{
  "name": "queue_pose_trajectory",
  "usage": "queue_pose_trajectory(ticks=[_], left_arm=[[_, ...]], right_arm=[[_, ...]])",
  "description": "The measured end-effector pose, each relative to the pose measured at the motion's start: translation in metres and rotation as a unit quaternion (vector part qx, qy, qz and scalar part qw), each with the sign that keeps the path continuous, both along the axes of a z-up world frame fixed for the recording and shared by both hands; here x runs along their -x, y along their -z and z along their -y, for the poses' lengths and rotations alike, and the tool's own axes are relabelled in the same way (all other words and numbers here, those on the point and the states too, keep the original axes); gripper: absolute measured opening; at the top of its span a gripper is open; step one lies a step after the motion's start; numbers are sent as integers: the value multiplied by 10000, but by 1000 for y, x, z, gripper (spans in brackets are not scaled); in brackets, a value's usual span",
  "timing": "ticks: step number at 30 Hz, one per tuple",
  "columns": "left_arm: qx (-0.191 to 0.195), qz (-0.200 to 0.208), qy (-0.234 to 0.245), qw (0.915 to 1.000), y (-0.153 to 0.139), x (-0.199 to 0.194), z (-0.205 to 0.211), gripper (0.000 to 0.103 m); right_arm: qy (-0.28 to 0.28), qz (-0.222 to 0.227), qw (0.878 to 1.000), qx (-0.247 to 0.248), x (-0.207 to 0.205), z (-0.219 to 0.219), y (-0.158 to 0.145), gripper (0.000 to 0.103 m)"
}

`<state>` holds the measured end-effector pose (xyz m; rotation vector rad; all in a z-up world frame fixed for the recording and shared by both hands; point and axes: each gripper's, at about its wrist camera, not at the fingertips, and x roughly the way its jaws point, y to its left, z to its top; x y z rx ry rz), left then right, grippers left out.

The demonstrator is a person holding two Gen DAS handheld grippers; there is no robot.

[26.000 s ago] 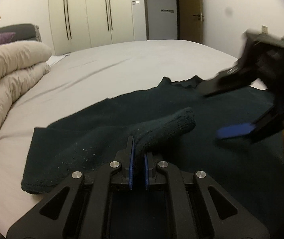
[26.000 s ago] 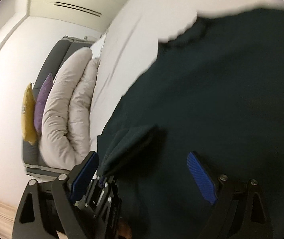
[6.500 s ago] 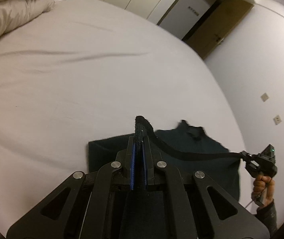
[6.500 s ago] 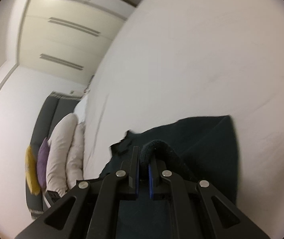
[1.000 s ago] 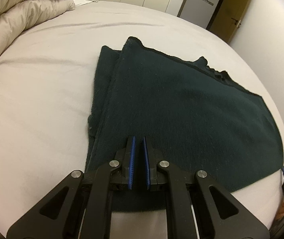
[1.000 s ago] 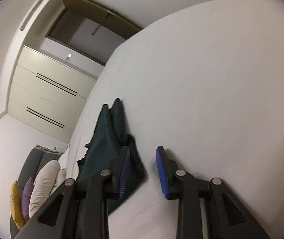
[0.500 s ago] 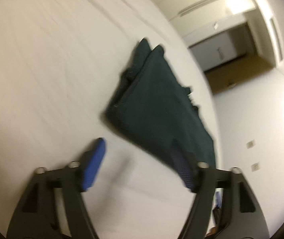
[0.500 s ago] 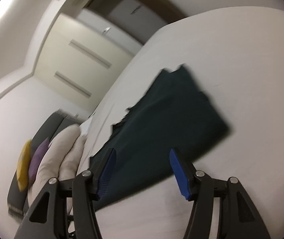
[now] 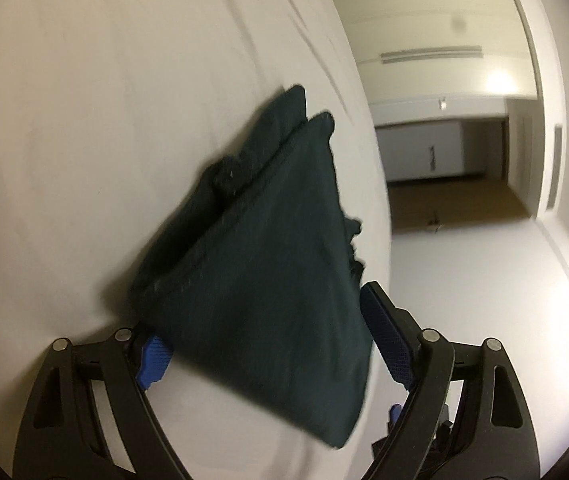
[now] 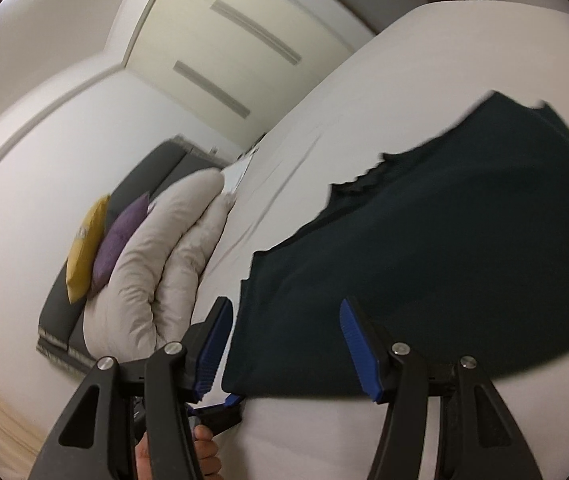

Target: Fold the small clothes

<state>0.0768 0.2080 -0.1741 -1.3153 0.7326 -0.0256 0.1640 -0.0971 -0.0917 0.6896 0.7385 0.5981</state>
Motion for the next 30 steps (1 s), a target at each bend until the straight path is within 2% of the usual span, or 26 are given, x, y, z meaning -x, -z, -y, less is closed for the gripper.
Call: queue_pose_trajectory(ticks=[2, 4, 6, 7, 9, 12, 15, 17, 18, 20, 23, 24, 25, 26, 27, 28, 29, 30], left_arm=[[48, 66, -58, 10000, 1, -3, -1, 75], [62, 40, -67, 10000, 7, -7, -1, 49], [246, 65, -129, 9996, 17, -8, -4, 31], [436, 128, -179, 9988, 25, -9, -7, 28], [516, 267, -210, 9981, 30, -9, -10, 25], [274, 385, -139, 9988, 30, -12, -8, 23], [61, 393, -84, 9992, 28, -19, -6, 12], [40, 385, -51, 9992, 26, -24, -9, 11], [-17, 375, -25, 9993, 25, -22, -13, 11], [-324, 373, 49, 9988, 12, -26, -11, 11], [-1062, 550, 260, 9925, -20, -36, 7, 10], [-1427, 652, 427, 9867, -37, -45, 19, 10], [-1951, 806, 758, 9745, -62, -59, 42, 10], [-2440, 916, 1055, 9597, -80, -69, 64, 10], [-2983, 1017, 1368, 9391, -96, -77, 90, 10], [-3468, 1096, 1600, 9177, -106, -82, 113, 10], [-3996, 1181, 1764, 8918, -114, -82, 137, 10], [-4571, 1288, 1935, 8585, -116, -79, 164, 10]], right_arm=[[-198, -19, 9998, 101, -17, -18, -3, 60], [-403, -64, 9989, 224, -33, -36, -2, 60], [-519, -178, 9982, 245, -49, -49, 5, 60], [-555, -332, 9976, 243, -59, -55, 11, 60], [-555, -584, 9964, 248, -75, -62, 24, 60], [-638, -886, 9935, 329, -94, -72, 44, 58], [-730, -1214, 9883, 572, -110, -80, 67, 54], [-711, -1349, 9863, 628, -115, -78, 79, 36], [-722, -1353, 9867, 545, -116, -75, 83, 35], [-736, -1315, 9878, 397, -116, -71, 88, 30], [-790, -1213, 9891, 261, -113, -65, 93, 24], [-825, -1220, 9890, 165, -112, -63, 93, 24], [-847, -1313, 9877, -46, -113, -56, 92, 25], [-868, -1433, 9855, -256, -114, -49, 91, 32], [-908, -1561, 9818, -594, -116, -38, 90, 37], [-921, -1613, 9788, -860, -118, -28, 88, 50], [-921, -1629, 9765, -1072, -120, -19, 85, 63], [-921, -1637, 9742, -1253, -122, -11, 82, 68]])
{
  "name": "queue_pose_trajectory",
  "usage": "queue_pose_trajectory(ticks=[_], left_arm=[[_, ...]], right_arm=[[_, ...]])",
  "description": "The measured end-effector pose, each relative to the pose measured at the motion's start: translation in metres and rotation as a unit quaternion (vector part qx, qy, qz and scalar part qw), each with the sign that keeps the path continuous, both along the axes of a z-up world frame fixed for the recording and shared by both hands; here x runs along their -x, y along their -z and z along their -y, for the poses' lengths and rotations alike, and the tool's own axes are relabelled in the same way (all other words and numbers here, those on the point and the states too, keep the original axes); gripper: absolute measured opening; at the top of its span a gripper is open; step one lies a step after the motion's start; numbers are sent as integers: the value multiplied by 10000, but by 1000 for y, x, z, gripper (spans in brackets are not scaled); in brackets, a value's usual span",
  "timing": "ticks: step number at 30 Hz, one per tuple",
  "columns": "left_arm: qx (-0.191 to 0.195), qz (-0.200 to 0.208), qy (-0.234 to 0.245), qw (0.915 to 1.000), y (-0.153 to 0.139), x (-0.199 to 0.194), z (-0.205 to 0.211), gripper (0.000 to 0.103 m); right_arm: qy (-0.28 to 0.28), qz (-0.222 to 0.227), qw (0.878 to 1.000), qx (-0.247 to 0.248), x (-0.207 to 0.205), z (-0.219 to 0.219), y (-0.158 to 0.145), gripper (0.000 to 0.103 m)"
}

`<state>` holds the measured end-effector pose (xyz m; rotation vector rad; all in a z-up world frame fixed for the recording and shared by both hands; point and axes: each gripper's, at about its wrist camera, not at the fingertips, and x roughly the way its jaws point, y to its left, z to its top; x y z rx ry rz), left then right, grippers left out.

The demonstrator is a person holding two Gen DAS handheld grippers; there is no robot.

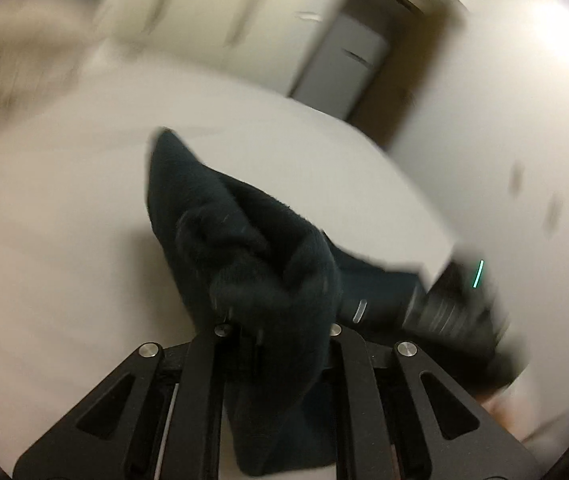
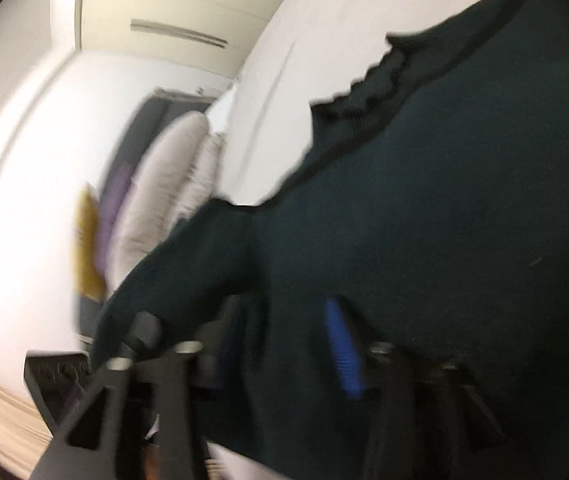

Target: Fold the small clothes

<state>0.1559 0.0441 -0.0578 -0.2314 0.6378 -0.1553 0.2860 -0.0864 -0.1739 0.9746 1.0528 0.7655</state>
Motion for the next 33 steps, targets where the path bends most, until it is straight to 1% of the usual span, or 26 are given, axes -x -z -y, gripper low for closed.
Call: queue_pose_trajectory(ticks=[1, 2, 4, 5, 7, 10, 12, 14, 15, 16, 18, 19, 20, 23, 24, 26, 28, 31, 33], left_arm=[[-549, 88, 242, 9982, 5, 5, 28, 10], [-726, 88, 336, 9968, 10, 7, 38, 10], [-1122, 8, 489, 9925, 31, 12, 61, 10], [-1229, -101, 524, 9910, 42, 13, 67, 10], [-1448, -163, 564, 9877, 53, 13, 73, 10], [-1620, -134, 605, 9848, 56, 15, 73, 10], [-1708, -109, 603, 9834, 55, 21, 71, 10], [-1942, -68, 586, 9792, 56, 25, 74, 10], [-2065, -80, 589, 9766, 57, 26, 78, 10], [-2234, -98, 595, 9729, 60, 26, 81, 10], [-2506, -76, 620, 9661, 63, 27, 87, 10], [-2644, -46, 652, 9622, 64, 32, 90, 10], [-2713, -32, 692, 9600, 65, 29, 96, 10], [-2886, 32, 881, 9534, 66, 22, 113, 10], [-2995, 94, 969, 9491, 64, 23, 121, 10], [-3085, 177, 1136, 9443, 61, 19, 135, 10], [-3120, 244, 1307, 9407, 57, 2, 154, 10], [-3255, 376, 1587, 9314, 52, -2, 185, 10], [-3283, 453, 1742, 9273, 49, -4, 205, 10]], right_arm=[[-13, -73, 9997, -254, -3, 9, -1, 77], [-69, -192, 9982, -559, -7, 15, 1, 86], [-255, -438, 9942, -950, -14, 20, 7, 87], [-334, -463, 9938, -954, -16, 19, 7, 87], [-532, -427, 9943, -816, -21, 14, 5, 87], [-631, -397, 9959, -506, -31, 5, 1, 86], [-579, -477, 9969, -220, -40, 0, 1, 76], [-582, -584, 9965, 122, -48, -4, 3, 54], [-602, -587, 9959, 337, -50, -5, 2, 47], [-614, -556, 9948, 586, -50, -5, 0, 38], [-637, -475, 9929, 881, -52, -4, -3, 28], [-608, -425, 9919, 1030, -52, -2, -5, 18], [-605, -379, 9911, 1121, -52, 1, -7, 15], [-579, -100, 9885, 1396, -52, 12, -20, 13], [-562, 24, 9876, 1464, -50, 19, -27, 13], [-491, 165, 9872, 1506, -49, 39, -37, 13], [-396, 263, 9874, 1513, -46, 64, -45, 13], [-233, 374, 9864, 1581, -43, 105, -54, 13], [-148, 456, 9855, 1628, -41, 131, -59, 13]])
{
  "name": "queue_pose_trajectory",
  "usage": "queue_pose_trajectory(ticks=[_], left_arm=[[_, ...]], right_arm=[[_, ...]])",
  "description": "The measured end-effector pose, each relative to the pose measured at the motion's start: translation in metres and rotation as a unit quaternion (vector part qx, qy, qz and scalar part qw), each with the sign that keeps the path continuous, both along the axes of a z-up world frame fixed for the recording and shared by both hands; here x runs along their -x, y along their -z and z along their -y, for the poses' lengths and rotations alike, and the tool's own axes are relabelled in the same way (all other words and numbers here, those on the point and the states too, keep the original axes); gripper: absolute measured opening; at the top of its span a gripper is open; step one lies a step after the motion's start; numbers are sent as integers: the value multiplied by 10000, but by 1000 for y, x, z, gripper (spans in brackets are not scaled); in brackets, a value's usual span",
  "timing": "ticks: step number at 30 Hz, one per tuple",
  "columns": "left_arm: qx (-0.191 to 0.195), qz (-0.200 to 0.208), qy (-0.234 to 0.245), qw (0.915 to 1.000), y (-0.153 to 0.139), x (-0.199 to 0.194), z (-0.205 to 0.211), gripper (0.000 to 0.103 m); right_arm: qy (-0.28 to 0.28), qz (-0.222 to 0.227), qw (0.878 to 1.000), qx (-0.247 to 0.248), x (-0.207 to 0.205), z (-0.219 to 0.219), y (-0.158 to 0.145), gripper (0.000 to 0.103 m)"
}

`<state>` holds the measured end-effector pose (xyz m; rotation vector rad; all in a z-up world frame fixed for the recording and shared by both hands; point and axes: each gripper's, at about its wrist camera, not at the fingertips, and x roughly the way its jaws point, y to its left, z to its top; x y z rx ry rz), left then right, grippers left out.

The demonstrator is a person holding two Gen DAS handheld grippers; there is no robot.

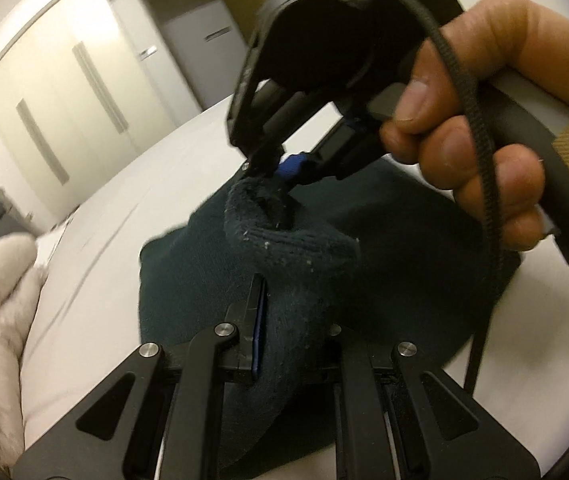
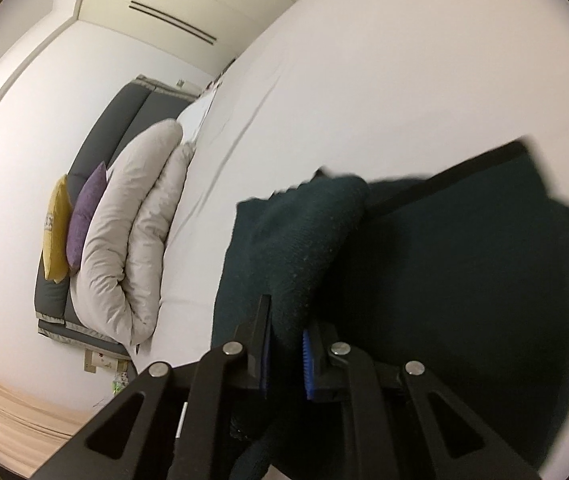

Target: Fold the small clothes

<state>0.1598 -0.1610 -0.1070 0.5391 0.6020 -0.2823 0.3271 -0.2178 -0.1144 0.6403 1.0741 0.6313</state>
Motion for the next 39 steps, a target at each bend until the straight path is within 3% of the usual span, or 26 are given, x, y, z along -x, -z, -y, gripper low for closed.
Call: queue_pose_trajectory(ticks=[7, 14, 18, 21, 24, 25, 26, 27, 28, 30, 33, 35, 36, 37, 39], left_arm=[[-139, -35, 481, 9987, 11, -13, 51, 10], [-304, -362, 667, 9967, 49, -41, 67, 10], [-268, -538, 630, 9962, 58, -48, 64, 13], [394, -1088, 792, 9901, 38, -46, 29, 20], [919, -1314, 930, 9827, 22, -40, -14, 30], [1098, -1318, 909, 9810, 15, -39, -33, 42], [1225, -1272, 882, 9803, 12, -40, -46, 52], [1397, -1134, 799, 9804, 6, -42, -59, 68], [1510, -928, 653, 9820, 0, -48, -75, 71], [1436, -874, 338, 9852, -4, -73, -101, 71], [1611, -955, 25, 9823, -5, -115, -130, 71], [1541, -1177, -116, 9810, 3, -138, -140, 71], [1511, -1276, -151, 9801, 7, -131, -146, 71], [1444, -1344, -192, 9802, 14, -140, -150, 71], [1284, -1367, -198, 9821, 23, -150, -156, 71]], right_arm=[[254, 243, 9994, 1, 12, 71, 1, 13], [710, -88, 9974, 65, 11, 114, 44, 13], [987, -330, 9929, -569, 20, 133, 76, 12], [1060, -347, 9910, -733, 30, 131, 75, 18], [1099, -307, 9910, -706, 44, 125, 61, 35], [1069, -238, 9916, -685, 52, 122, 53, 49], [1028, -175, 9924, -647, 60, 118, 46, 55], [970, -127, 9936, -562, 67, 113, 41, 56], [912, -108, 9949, -417, 74, 106, 37, 56], [839, -96, 9964, -95, 84, 95, 32, 56], [943, -232, 9950, 240, 102, 87, 34, 52], [1018, -328, 9940, 241, 110, 89, 37, 35], [1042, -375, 9935, 256, 114, 88, 40, 29], [1062, -400, 9931, 309, 117, 90, 43, 16], [1144, -418, 9922, 255, 121, 89, 46, 15]])
